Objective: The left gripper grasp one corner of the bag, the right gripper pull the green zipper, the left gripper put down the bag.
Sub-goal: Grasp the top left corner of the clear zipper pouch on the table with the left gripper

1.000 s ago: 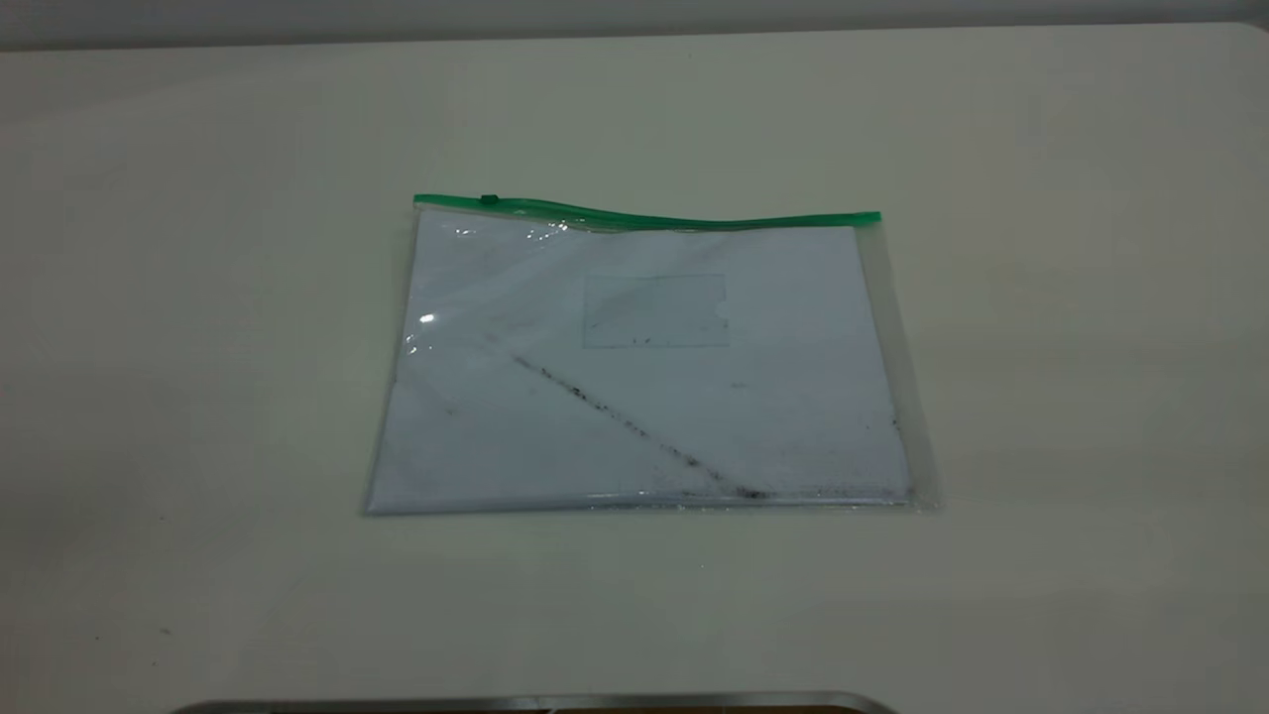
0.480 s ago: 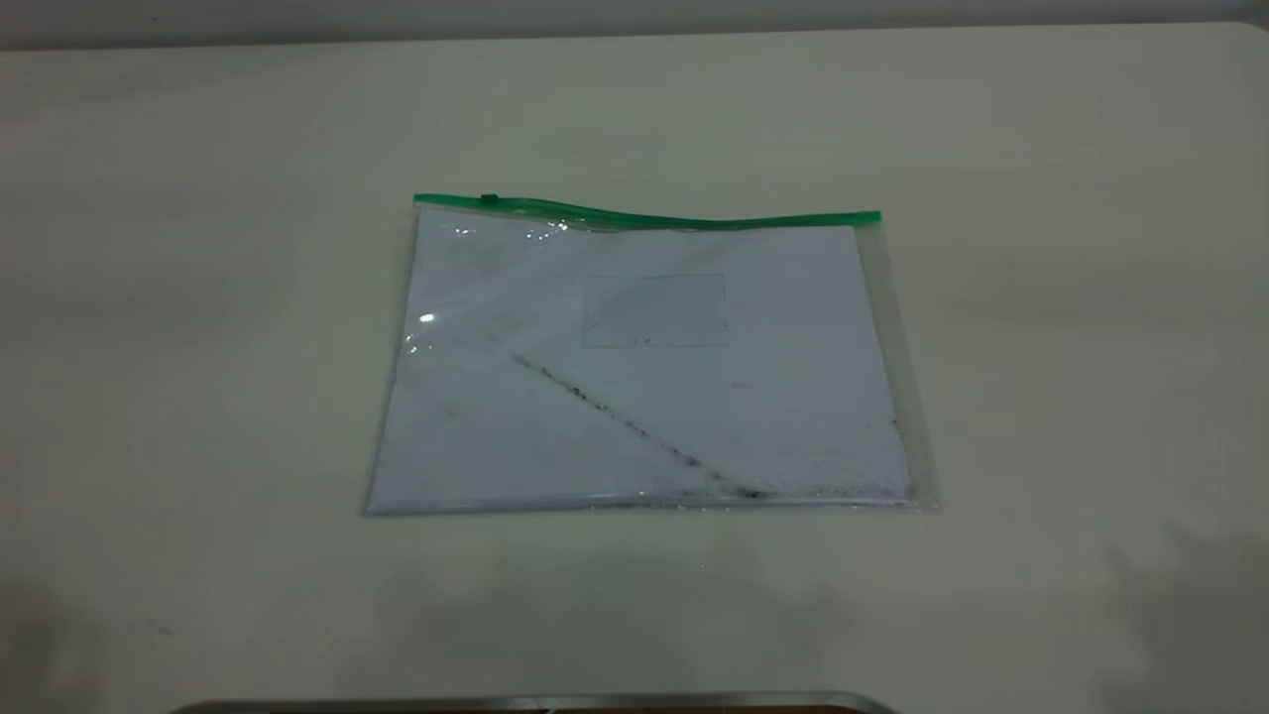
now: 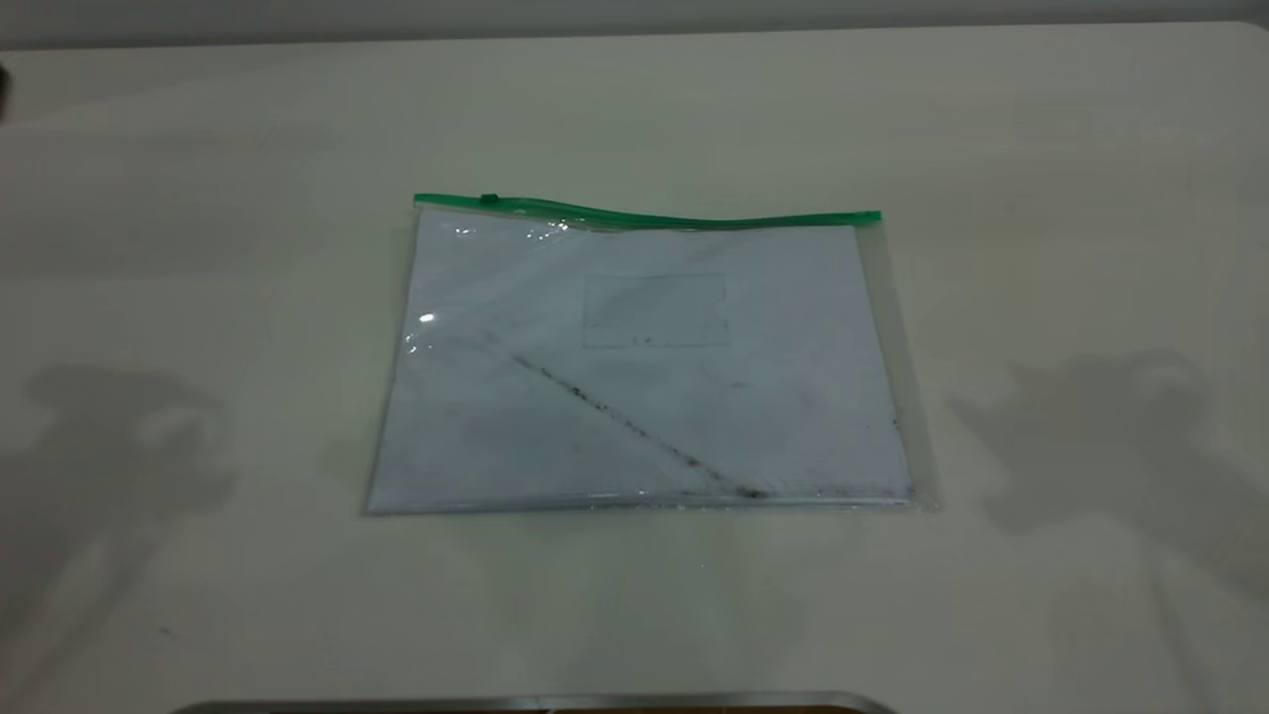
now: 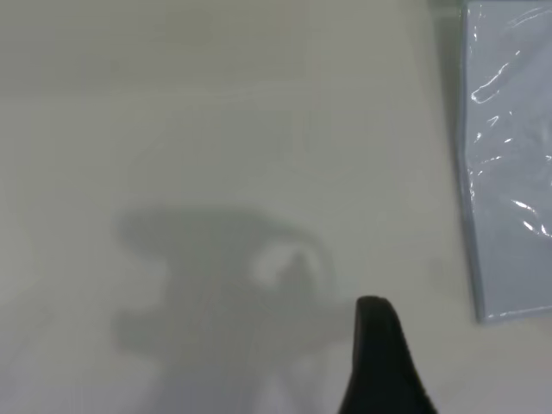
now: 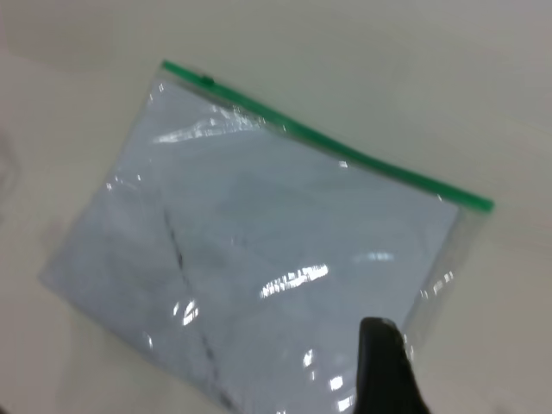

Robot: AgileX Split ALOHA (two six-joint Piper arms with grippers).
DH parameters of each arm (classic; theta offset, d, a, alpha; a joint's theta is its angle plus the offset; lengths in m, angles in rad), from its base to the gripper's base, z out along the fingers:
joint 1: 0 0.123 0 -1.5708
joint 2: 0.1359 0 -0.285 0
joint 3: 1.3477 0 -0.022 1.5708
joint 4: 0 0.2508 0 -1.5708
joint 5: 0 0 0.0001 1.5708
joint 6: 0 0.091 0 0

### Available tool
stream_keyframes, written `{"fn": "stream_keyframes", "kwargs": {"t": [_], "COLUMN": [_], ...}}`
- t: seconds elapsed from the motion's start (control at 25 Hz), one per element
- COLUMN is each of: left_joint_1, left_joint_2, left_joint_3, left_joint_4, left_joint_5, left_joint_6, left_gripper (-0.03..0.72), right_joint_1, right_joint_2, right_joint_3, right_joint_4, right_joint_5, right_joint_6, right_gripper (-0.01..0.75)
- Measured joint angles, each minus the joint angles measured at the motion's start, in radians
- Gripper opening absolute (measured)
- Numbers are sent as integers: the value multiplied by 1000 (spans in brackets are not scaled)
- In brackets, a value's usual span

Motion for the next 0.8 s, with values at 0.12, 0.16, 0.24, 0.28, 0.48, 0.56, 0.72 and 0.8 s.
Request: {"fn": "stream_keyframes", "kwargs": {"t": [0.12, 0.16, 0.24, 0.28, 0.48, 0.56, 0.72, 0.8], "left_joint_1": [0, 0, 0, 0, 0, 0, 0, -2], "left_joint_2": [135, 182, 268, 316, 563, 677, 860, 926], "left_joint_3": [-65, -98, -166, -206, -404, -487, -628, -691], "left_joint_4": [-114, -150, -244, -282, -457, -489, -524, -555], "left_joint_5": [17, 25, 49, 62, 123, 139, 155, 178], "left_joint_6": [122, 170, 262, 313, 502, 532, 555, 576], "left_gripper": [538, 538, 538, 540, 579, 602, 607, 604], "right_joint_1": [32, 47, 80, 98, 171, 185, 191, 191], "right_joint_2": [86, 113, 159, 183, 266, 292, 328, 338], "right_joint_3": [-34, -45, -66, -77, -135, -157, -189, -196], "right_joint_4": [116, 141, 192, 210, 276, 284, 289, 295], "right_joint_5": [0, -1, -3, -3, -3, -3, -2, -2], "right_joint_6": [-121, -147, -191, -206, -248, -252, -255, -255], "right_gripper": [505, 505, 505, 505, 505, 506, 506, 506]}}
